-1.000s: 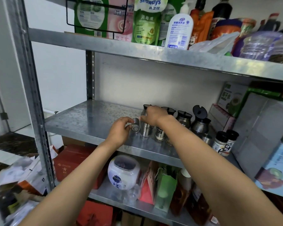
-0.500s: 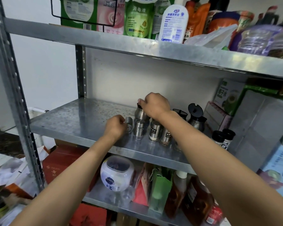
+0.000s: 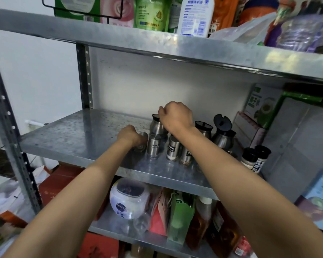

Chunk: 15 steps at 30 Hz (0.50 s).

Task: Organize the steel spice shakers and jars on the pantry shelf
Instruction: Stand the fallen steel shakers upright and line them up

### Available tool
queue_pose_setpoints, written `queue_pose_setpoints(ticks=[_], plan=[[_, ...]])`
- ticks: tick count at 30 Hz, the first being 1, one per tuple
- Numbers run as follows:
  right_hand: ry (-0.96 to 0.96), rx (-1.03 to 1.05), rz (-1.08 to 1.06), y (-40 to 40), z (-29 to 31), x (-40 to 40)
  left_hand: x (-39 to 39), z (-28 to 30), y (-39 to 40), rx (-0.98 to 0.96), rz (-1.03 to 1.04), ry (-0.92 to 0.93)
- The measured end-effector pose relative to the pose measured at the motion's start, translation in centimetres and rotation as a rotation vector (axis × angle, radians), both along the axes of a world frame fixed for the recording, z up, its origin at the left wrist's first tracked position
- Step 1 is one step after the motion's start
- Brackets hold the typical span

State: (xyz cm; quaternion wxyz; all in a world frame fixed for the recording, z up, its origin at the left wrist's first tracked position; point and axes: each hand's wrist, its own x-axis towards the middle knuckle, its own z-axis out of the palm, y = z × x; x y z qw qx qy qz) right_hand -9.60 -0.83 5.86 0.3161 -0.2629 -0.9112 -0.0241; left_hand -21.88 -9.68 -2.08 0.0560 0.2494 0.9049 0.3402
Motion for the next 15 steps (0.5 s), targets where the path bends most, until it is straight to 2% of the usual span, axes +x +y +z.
queue_pose_setpoints(ticks=[6,15], plan=[[0.041,0.014,0.002,-0.4,0.1,0.3,-0.5,-0.5,-1.0,0.037,-0.106,-0.091],[0.051,0.024,0.029,-2.4,-0.1,1.1,1.6,-2.6,-4.5,0.249,-0.126,0.127]])
